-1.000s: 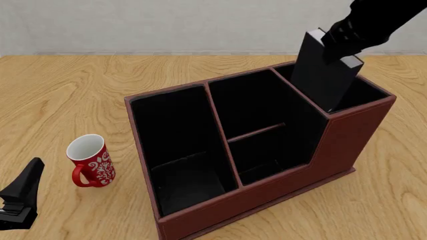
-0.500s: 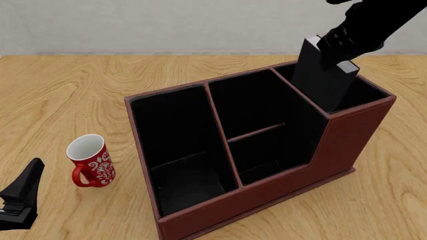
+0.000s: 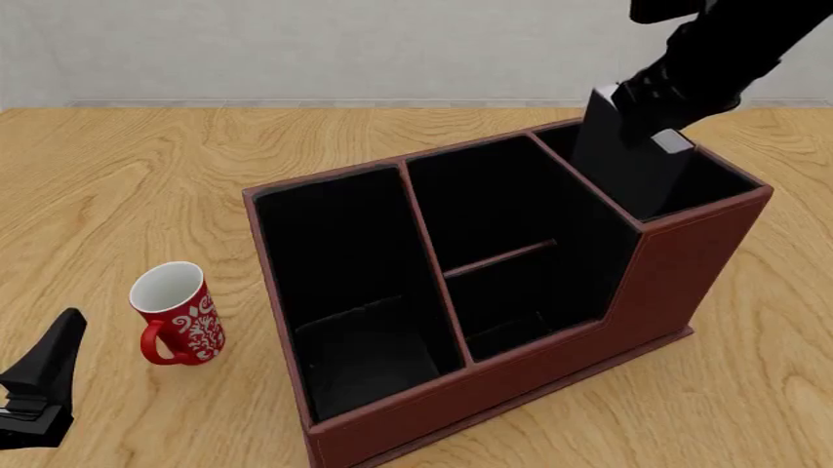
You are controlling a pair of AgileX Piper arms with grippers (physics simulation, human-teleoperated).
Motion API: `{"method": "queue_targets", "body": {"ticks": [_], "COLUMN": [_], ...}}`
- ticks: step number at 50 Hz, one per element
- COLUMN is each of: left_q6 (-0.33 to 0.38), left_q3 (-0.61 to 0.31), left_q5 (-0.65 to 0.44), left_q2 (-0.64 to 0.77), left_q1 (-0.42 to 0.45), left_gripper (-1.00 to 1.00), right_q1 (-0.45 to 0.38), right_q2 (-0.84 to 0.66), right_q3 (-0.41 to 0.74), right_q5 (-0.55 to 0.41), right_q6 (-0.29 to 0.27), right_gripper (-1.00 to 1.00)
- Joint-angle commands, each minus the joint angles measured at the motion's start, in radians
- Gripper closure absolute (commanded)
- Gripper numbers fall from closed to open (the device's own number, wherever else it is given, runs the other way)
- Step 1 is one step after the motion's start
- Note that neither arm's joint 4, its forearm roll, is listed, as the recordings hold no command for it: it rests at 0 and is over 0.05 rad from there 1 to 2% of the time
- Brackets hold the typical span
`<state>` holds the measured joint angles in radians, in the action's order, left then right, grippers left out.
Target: Pick up the book and place it in the right compartment of the caddy.
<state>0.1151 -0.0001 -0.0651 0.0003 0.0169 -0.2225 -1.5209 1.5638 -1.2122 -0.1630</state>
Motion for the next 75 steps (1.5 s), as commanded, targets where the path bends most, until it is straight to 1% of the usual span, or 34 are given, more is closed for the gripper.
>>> {"method": "queue_targets", "body": {"ticks": [1,3,11,16,17,18,21,24,31,34,39,40,41,43,46,75], "left_q6": [0.002,0.001,0.001,0.000,0.001,0.002,0.001,0.001,0.002,0.003,0.003,0.005,0.004,0.007,0.007,0.004], "left_q3": [0.000,0.000,0.000,0.000,0.000,0.000,0.000,0.000,0.000,0.000,0.000,0.000,0.000,0.000,0.000,0.000], "left_q5": [-0.002,-0.002,-0.004,-0.003,-0.002,-0.003,-0.003,-0.004,-0.006,-0.006,-0.007,-0.008,-0.007,-0.008,-0.008,-0.005], "left_q2": [0.000,0.000,0.000,0.000,0.000,0.000,0.000,0.000,0.000,0.000,0.000,0.000,0.000,0.000,0.000,0.000], "left_q1": [-0.002,-0.003,-0.003,-0.004,-0.005,-0.004,-0.004,-0.005,-0.003,-0.004,-0.003,-0.002,-0.003,-0.002,-0.002,0.000], "left_gripper": [-1.00,-1.00,-1.00,-1.00,-1.00,-1.00,-1.00,-1.00,-1.00,-1.00,-1.00,-1.00,-1.00,-1.00,-1.00,-1.00], "right_q1": [0.005,0.002,0.006,0.033,0.036,0.026,0.028,0.023,0.025,0.032,0.025,0.025,0.029,0.022,0.030,0.036], "right_q2": [0.000,-0.001,0.002,-0.003,-0.003,0.001,0.003,0.006,0.006,0.002,0.002,0.003,0.002,0.006,0.004,0.022], "right_q3": [-0.042,-0.041,-0.083,-0.111,-0.115,-0.125,-0.141,-0.145,-0.150,-0.139,-0.135,-0.133,-0.131,-0.131,-0.131,-0.114], "right_q5": [0.033,0.040,0.066,0.076,0.080,0.083,0.096,0.101,0.104,0.105,0.101,0.100,0.100,0.097,0.097,0.077], "right_q6": [0.029,0.037,0.040,0.017,0.017,0.029,0.031,0.039,0.035,0.024,0.026,0.024,0.017,0.025,0.015,0.001], "right_gripper": [1.00,1.00,1.00,1.00,1.00,1.00,1.00,1.00,1.00,1.00,1.00,-1.00,-1.00,-1.00,-1.00,-1.00]}}
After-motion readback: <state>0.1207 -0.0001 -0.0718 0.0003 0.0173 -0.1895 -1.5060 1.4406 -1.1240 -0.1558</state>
